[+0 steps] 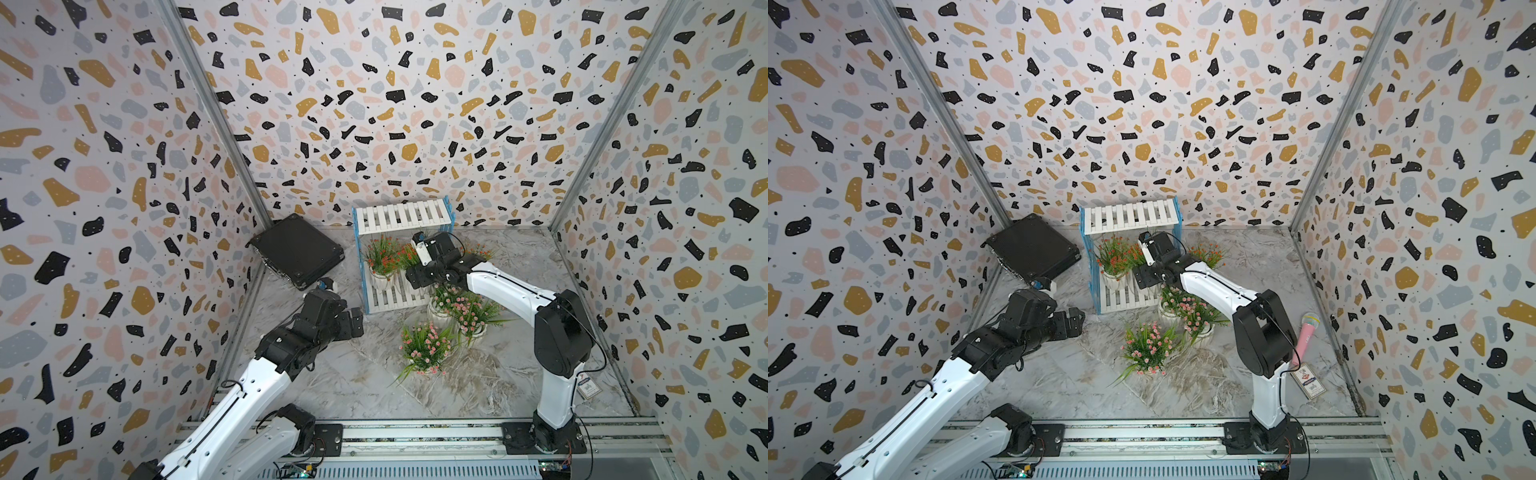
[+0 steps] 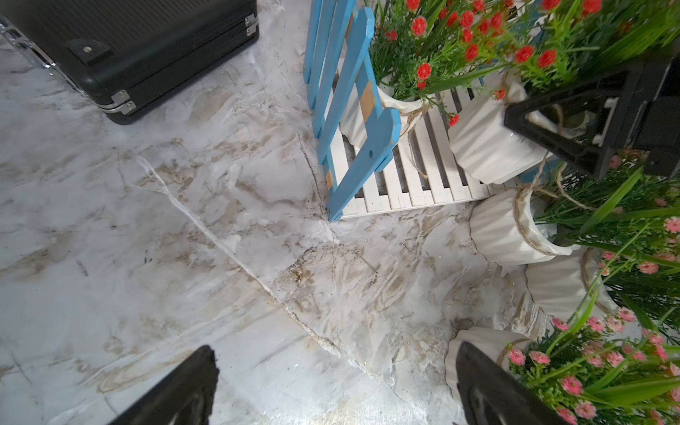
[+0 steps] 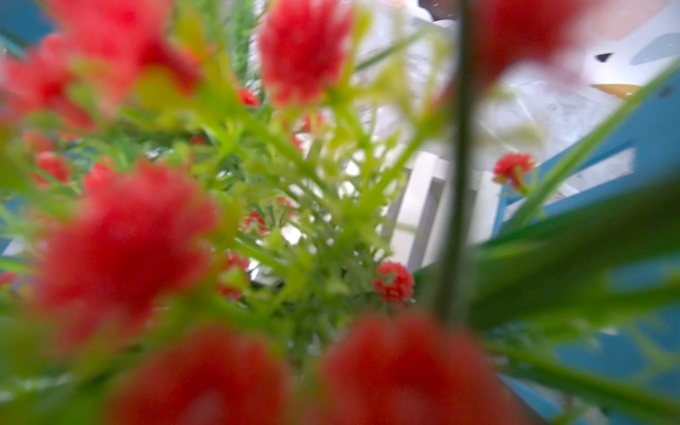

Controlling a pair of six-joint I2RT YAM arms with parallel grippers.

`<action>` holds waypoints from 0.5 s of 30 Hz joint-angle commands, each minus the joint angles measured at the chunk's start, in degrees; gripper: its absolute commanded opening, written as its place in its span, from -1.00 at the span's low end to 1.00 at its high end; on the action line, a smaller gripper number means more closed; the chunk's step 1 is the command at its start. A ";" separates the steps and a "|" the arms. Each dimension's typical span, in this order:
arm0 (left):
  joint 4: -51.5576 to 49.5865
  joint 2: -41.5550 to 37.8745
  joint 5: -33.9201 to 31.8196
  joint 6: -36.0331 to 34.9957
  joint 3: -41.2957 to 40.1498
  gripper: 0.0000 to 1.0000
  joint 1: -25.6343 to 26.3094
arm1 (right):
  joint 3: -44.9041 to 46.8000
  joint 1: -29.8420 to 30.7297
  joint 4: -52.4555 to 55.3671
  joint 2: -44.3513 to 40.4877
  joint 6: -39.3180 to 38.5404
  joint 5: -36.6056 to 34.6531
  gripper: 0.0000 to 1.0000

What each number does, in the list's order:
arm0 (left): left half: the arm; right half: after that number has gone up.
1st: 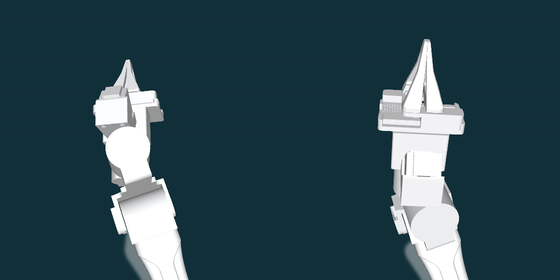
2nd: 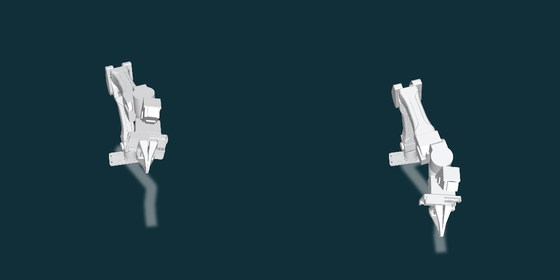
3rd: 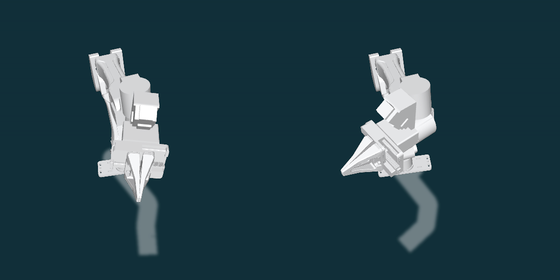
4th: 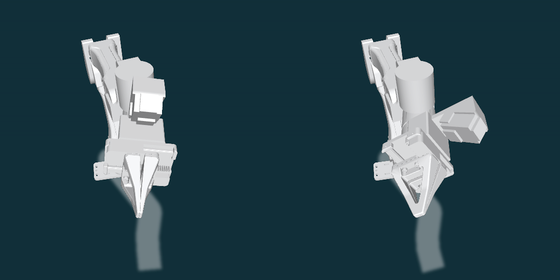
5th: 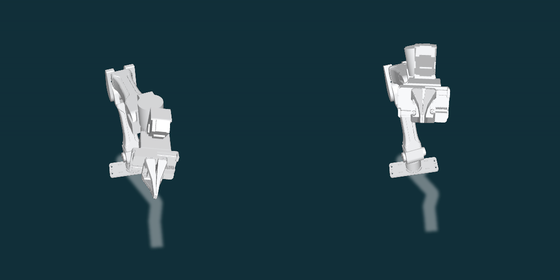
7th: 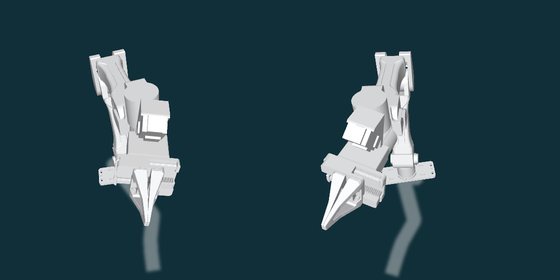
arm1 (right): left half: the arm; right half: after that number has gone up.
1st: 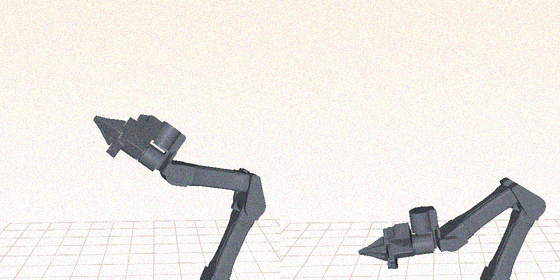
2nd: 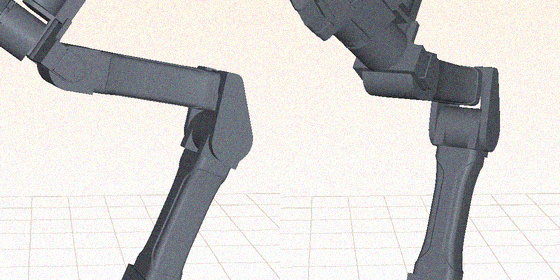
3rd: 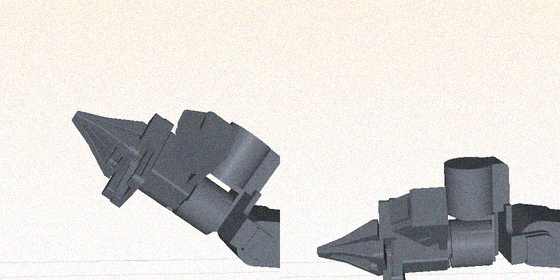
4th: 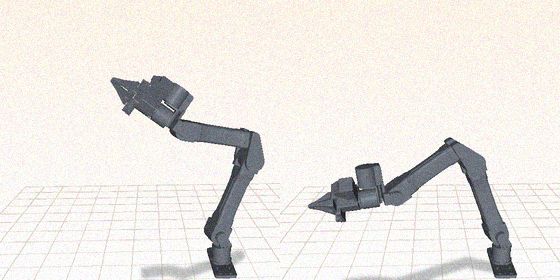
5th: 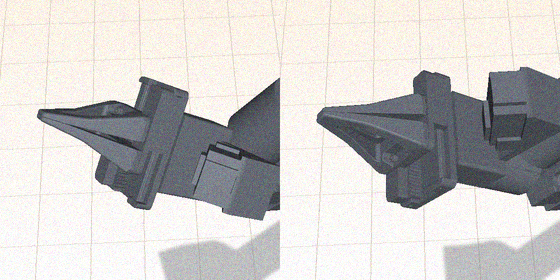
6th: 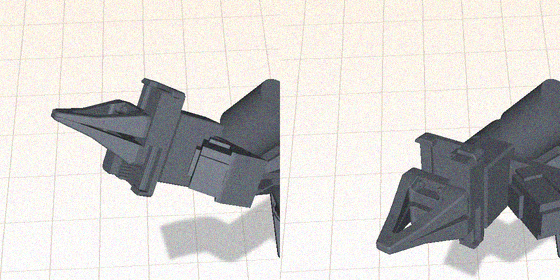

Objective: Place the baby's breath potted plants on the rack by color
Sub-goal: Place the baby's breath potted plant on the rack.

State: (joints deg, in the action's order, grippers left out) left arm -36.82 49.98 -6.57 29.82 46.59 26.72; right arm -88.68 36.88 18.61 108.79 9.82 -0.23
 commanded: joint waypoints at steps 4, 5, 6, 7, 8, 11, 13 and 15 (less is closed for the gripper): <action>2.83 0.18 0.49 -0.18 -0.42 0.99 -0.26 | -5.71 -1.54 -3.30 0.53 -1.03 -0.91 0.47; 2.80 0.28 0.44 -0.23 -0.40 0.99 -0.24 | -6.57 -1.77 -3.47 1.47 -1.30 -1.15 0.47; 2.78 0.29 0.35 -0.38 -0.32 0.99 -0.26 | -7.09 -1.86 -4.07 2.38 -1.51 -1.39 0.47; 2.80 0.27 0.33 -0.46 -0.32 0.99 -0.27 | -7.26 -1.98 -4.63 2.91 -1.75 -1.84 0.47; 2.80 0.25 0.28 -0.55 -0.23 0.98 -0.26 | -7.38 -2.07 -5.54 3.55 -1.91 -2.56 0.47; 2.86 0.33 0.10 -0.75 -0.18 0.99 -0.26 | -8.42 -2.64 -7.09 5.46 -2.14 -4.12 0.47; 2.99 0.31 0.15 -0.80 -0.23 0.99 -0.26 | -8.96 -2.95 -7.80 6.53 -1.97 -5.08 0.47; 3.15 0.43 0.17 -0.90 -0.33 0.99 -0.26 | -8.66 -3.29 -9.57 7.11 -1.91 -5.50 0.47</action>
State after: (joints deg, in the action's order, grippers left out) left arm -35.73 50.26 -6.46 29.58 46.59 26.72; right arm -94.21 34.44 14.04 117.19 8.32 -3.42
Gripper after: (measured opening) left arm 0.993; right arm 0.879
